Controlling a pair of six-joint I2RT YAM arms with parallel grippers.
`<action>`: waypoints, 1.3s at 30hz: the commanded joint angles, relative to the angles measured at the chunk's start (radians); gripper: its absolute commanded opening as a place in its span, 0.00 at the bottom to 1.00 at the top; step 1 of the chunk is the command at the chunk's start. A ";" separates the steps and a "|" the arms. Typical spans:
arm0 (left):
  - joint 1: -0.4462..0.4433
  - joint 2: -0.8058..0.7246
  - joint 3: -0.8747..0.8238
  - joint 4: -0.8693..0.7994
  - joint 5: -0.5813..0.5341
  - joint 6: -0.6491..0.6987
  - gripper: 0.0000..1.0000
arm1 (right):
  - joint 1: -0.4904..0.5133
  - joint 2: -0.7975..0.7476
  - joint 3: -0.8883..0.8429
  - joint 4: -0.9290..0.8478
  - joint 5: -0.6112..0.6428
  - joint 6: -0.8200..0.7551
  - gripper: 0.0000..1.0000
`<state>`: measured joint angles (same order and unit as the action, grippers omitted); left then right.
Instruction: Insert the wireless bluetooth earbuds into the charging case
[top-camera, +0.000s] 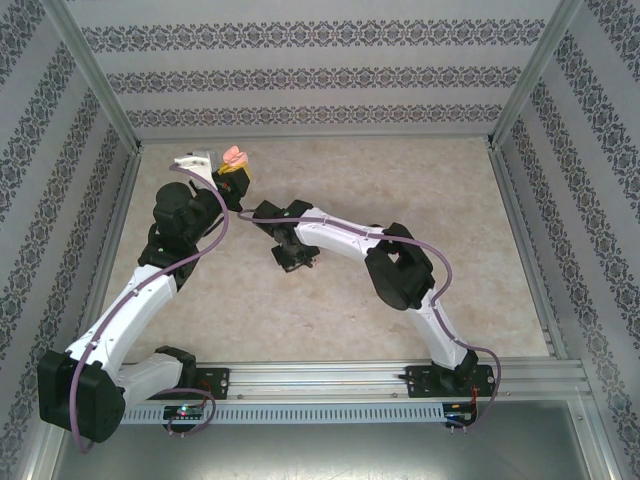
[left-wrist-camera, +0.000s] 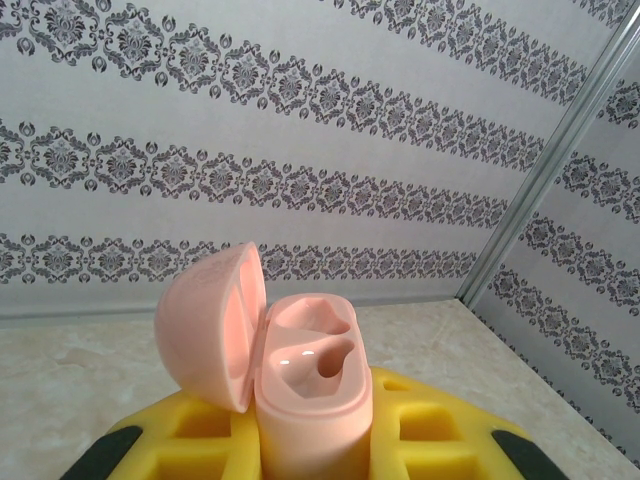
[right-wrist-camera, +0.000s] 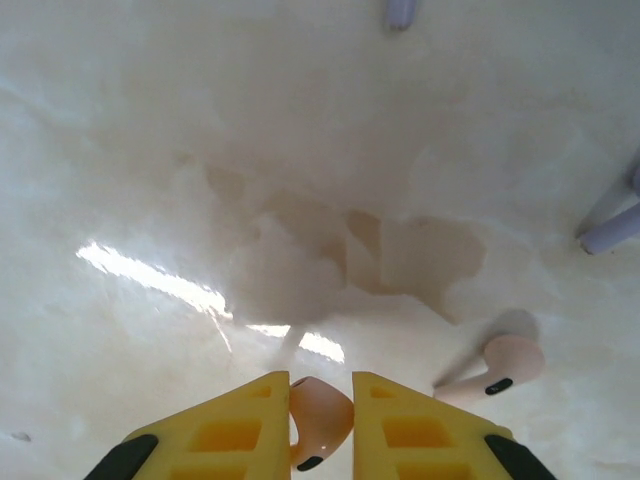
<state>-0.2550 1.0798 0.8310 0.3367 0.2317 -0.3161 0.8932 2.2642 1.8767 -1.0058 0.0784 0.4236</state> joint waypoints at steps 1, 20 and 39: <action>0.001 -0.019 0.027 0.009 0.015 -0.013 0.00 | 0.019 0.044 0.032 -0.087 0.006 -0.067 0.19; 0.001 -0.033 0.011 0.023 0.017 -0.029 0.00 | 0.049 0.070 0.078 -0.117 -0.006 -0.003 0.49; 0.001 -0.041 0.001 0.035 0.016 -0.017 0.00 | 0.038 0.044 0.056 -0.078 -0.030 0.283 0.49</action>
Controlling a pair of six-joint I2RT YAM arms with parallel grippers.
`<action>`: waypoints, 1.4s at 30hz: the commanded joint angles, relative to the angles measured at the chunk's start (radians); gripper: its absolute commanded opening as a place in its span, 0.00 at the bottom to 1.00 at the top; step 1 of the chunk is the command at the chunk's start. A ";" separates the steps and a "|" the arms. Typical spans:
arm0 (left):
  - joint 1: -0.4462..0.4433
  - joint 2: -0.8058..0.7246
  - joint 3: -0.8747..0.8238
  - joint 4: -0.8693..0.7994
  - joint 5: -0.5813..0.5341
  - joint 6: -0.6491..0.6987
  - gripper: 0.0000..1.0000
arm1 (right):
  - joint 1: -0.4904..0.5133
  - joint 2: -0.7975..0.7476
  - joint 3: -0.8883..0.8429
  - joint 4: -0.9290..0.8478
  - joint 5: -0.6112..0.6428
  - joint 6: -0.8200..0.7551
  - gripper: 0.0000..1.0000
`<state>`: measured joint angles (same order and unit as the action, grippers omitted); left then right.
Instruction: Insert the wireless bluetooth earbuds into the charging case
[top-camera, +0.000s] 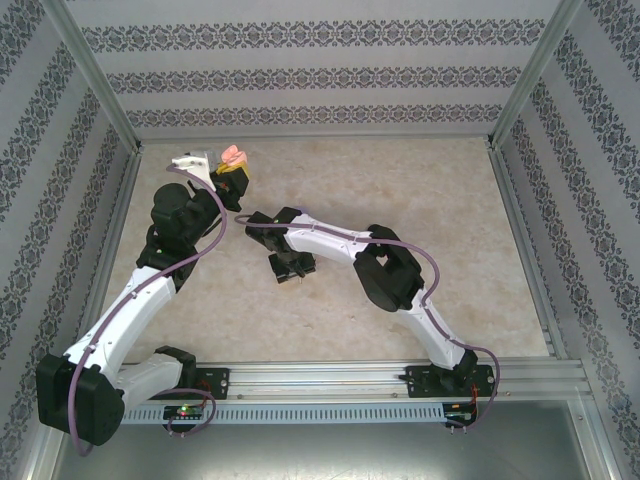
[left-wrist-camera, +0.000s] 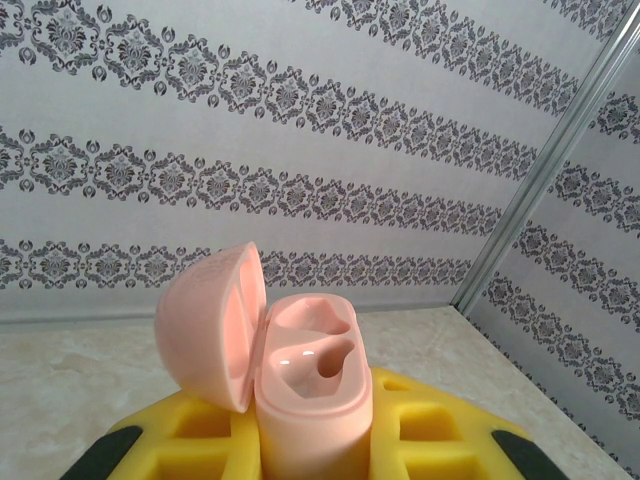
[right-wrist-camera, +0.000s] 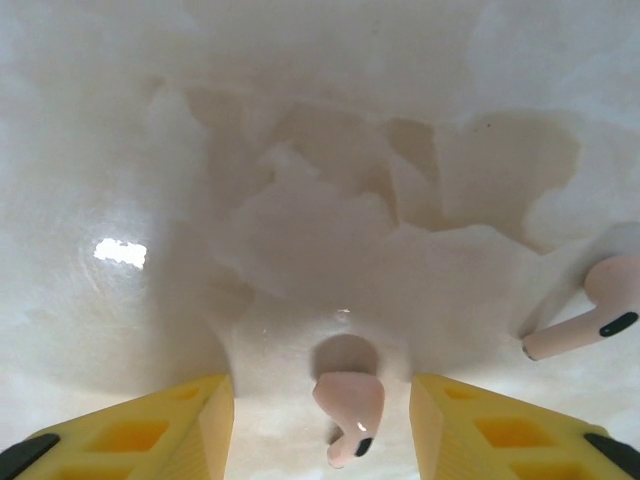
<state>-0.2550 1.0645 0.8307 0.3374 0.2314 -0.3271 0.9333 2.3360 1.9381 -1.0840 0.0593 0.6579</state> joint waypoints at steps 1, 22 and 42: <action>0.001 -0.026 0.001 0.036 0.016 -0.007 0.00 | -0.002 -0.027 -0.007 0.001 -0.009 0.051 0.47; 0.001 -0.015 0.001 0.036 0.025 -0.010 0.00 | -0.025 -0.066 -0.125 0.077 -0.024 0.069 0.33; 0.001 -0.025 0.007 -0.017 0.051 0.000 0.00 | -0.052 -0.250 -0.267 0.216 -0.017 0.052 0.21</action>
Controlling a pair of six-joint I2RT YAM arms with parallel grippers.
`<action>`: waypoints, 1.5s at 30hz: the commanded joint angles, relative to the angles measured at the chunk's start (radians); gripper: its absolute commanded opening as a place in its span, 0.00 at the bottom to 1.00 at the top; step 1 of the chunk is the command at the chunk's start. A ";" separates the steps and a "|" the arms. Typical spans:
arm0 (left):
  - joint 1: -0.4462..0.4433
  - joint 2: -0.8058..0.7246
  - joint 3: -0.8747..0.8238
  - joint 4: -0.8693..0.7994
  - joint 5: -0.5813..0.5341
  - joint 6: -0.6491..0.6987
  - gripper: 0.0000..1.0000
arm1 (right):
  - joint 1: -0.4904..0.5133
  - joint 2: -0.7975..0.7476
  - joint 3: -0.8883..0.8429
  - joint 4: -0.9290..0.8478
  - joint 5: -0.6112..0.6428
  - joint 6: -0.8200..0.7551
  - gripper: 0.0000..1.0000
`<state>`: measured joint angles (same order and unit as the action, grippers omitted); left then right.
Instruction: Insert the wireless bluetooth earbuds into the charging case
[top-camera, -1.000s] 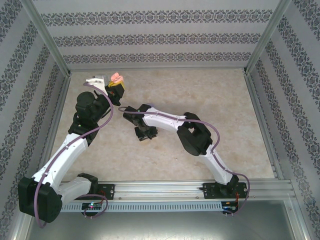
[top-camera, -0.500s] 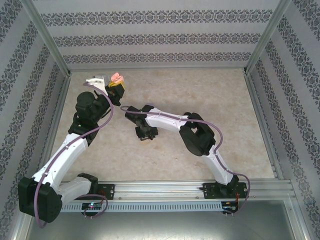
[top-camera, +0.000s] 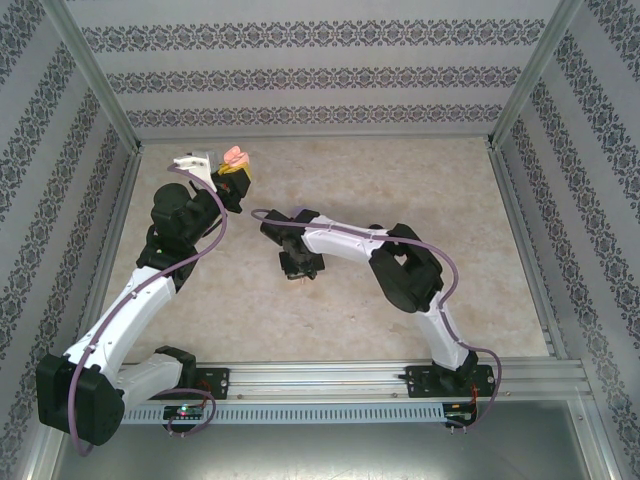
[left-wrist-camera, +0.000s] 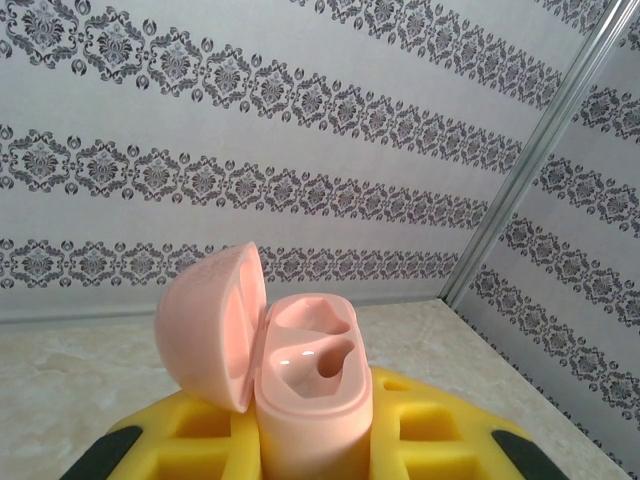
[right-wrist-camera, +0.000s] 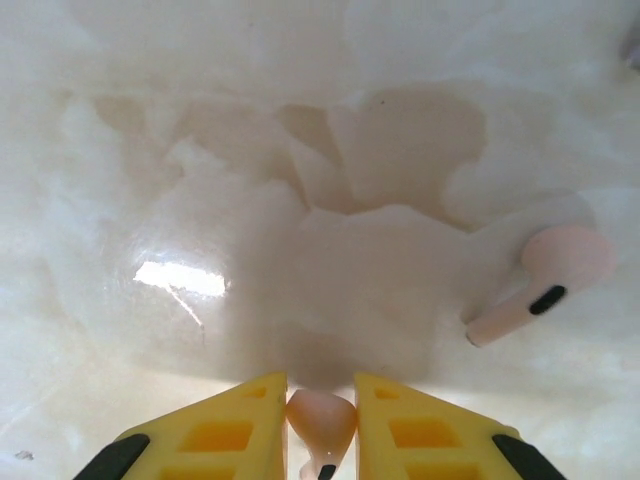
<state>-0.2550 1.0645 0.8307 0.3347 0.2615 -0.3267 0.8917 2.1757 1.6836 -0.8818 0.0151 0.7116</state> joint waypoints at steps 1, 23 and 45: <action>0.002 -0.025 0.010 -0.019 0.024 0.008 0.00 | -0.013 -0.112 -0.022 0.018 0.030 -0.004 0.21; -0.068 0.009 -0.107 0.156 0.314 0.373 0.00 | -0.160 -0.570 0.059 0.003 0.172 -0.191 0.23; -0.290 0.219 -0.042 0.321 0.331 0.589 0.00 | -0.066 -0.814 -0.121 0.362 0.206 -0.408 0.25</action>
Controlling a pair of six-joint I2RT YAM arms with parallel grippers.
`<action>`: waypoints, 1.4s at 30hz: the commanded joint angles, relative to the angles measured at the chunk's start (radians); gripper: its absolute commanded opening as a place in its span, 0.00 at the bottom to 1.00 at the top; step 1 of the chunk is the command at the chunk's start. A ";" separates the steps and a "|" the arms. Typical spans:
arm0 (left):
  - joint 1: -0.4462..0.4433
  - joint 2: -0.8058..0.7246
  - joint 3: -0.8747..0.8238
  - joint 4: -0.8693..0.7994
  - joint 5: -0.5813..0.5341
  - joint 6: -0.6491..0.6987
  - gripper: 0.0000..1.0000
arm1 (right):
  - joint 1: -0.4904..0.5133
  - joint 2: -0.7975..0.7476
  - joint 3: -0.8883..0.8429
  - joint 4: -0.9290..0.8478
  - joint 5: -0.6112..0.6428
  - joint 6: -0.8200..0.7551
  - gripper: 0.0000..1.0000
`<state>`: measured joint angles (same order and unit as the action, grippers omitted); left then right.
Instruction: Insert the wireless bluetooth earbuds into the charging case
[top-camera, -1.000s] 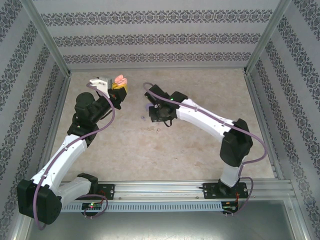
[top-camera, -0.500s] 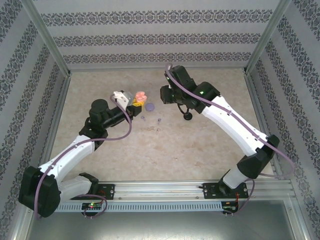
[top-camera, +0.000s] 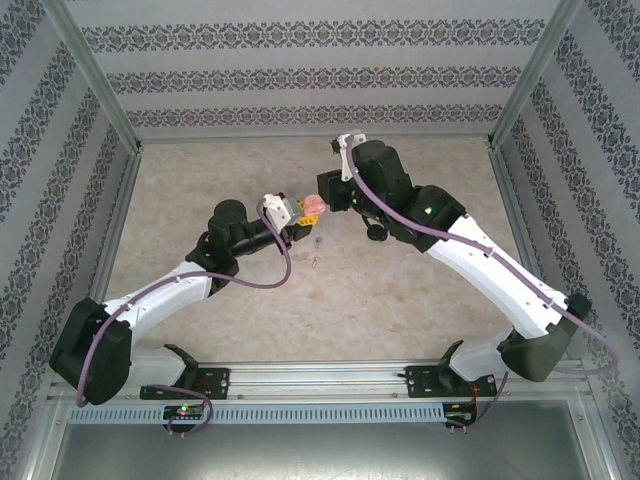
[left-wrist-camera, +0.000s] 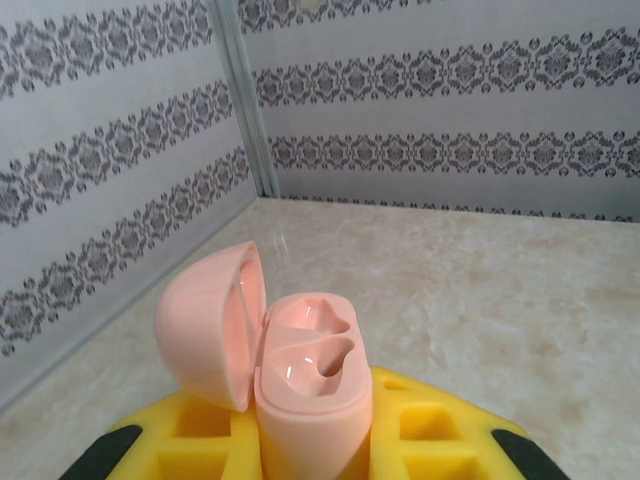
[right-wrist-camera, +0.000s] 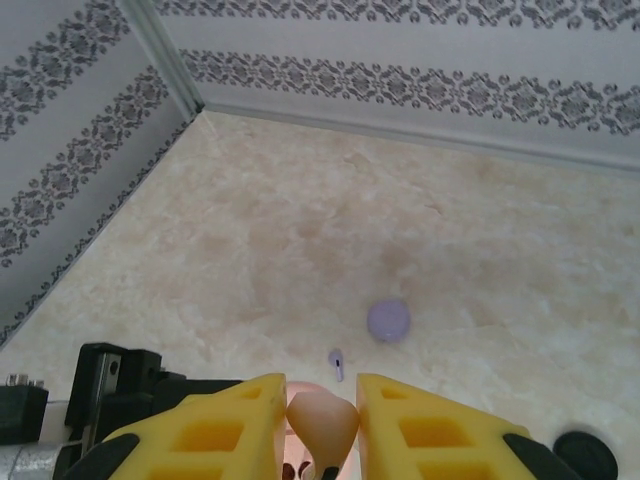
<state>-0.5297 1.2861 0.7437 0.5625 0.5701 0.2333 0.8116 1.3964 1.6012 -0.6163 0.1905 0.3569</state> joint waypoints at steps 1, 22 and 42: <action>-0.017 -0.004 0.049 0.097 0.023 0.028 0.00 | 0.019 -0.044 -0.055 0.114 0.030 -0.059 0.26; -0.017 -0.011 0.018 0.151 -0.168 -0.061 0.00 | -0.025 -0.066 -0.184 0.098 0.140 0.089 0.29; -0.016 -0.075 0.035 0.085 -0.314 -0.186 0.00 | -0.373 -0.108 -0.499 -0.063 0.066 0.451 0.71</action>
<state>-0.5369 1.2224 0.7265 0.6521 0.2348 0.0509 0.4408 1.2419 1.0393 -0.6239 0.2455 0.7406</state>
